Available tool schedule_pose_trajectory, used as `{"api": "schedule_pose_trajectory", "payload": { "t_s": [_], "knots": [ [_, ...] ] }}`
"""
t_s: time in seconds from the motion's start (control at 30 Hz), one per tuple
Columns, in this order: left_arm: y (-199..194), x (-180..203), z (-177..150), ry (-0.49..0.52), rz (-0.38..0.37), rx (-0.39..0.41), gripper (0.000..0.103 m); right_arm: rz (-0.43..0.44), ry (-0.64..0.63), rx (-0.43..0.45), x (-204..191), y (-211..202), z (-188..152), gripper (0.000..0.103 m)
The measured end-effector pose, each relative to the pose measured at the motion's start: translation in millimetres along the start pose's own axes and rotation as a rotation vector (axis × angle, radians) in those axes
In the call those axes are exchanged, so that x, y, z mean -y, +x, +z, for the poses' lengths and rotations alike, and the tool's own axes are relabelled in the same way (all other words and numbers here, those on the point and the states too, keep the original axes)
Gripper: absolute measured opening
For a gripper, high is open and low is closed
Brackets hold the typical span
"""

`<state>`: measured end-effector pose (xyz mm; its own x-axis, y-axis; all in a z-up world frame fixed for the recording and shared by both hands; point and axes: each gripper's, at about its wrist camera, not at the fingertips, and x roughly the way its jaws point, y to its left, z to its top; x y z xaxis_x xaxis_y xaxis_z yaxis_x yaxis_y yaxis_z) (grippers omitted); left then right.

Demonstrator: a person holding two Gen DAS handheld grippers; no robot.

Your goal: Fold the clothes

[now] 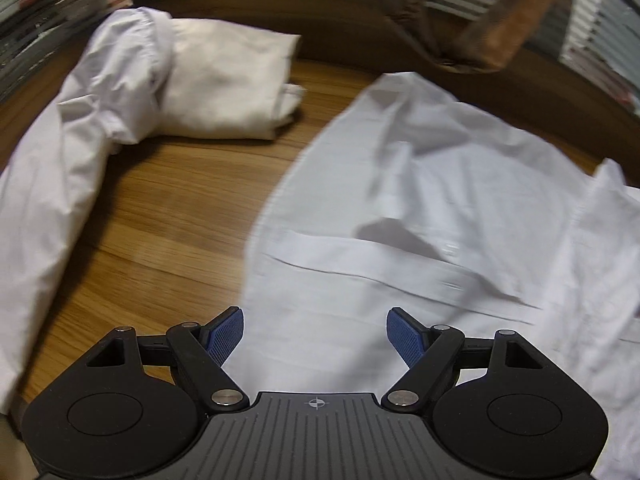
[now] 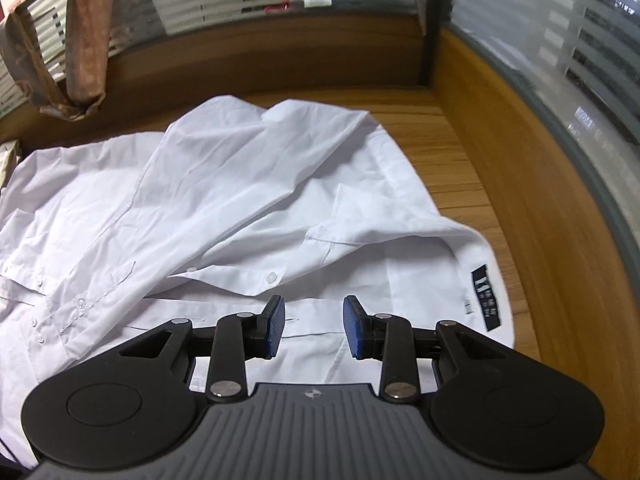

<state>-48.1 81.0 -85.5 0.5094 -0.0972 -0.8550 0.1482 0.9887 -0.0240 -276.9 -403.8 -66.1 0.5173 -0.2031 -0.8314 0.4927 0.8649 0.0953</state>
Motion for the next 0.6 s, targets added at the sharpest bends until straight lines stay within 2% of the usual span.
{"api": "schedule_pose_trajectory", "payload": {
  "t_s": [0.17,0.47,0.53,0.57,0.6],
  "knots": [
    [22.3,-16.4,7.1,0.003,0.003,-0.03,0.065,-0.009,-0.011,-0.038,-12.0,13.4,-6.6,0.041],
    [51.6,-38.3,12.3,-0.025,-0.045,-0.082,0.064,-0.058,0.031,-0.098,-31.7,26.5,-24.2,0.041],
    [53.1,-41.1,10.3,-0.037,-0.062,-0.089,0.06,-0.066,0.029,-0.109,-35.9,27.8,-27.7,0.042],
    [52.2,-40.4,9.5,-0.033,-0.072,-0.085,0.053,-0.069,0.025,-0.113,-37.7,28.5,-29.2,0.042],
    [51.3,-39.7,8.7,-0.03,-0.081,-0.081,0.035,-0.072,0.022,-0.118,-39.5,29.3,-30.6,0.042]
  ]
}}
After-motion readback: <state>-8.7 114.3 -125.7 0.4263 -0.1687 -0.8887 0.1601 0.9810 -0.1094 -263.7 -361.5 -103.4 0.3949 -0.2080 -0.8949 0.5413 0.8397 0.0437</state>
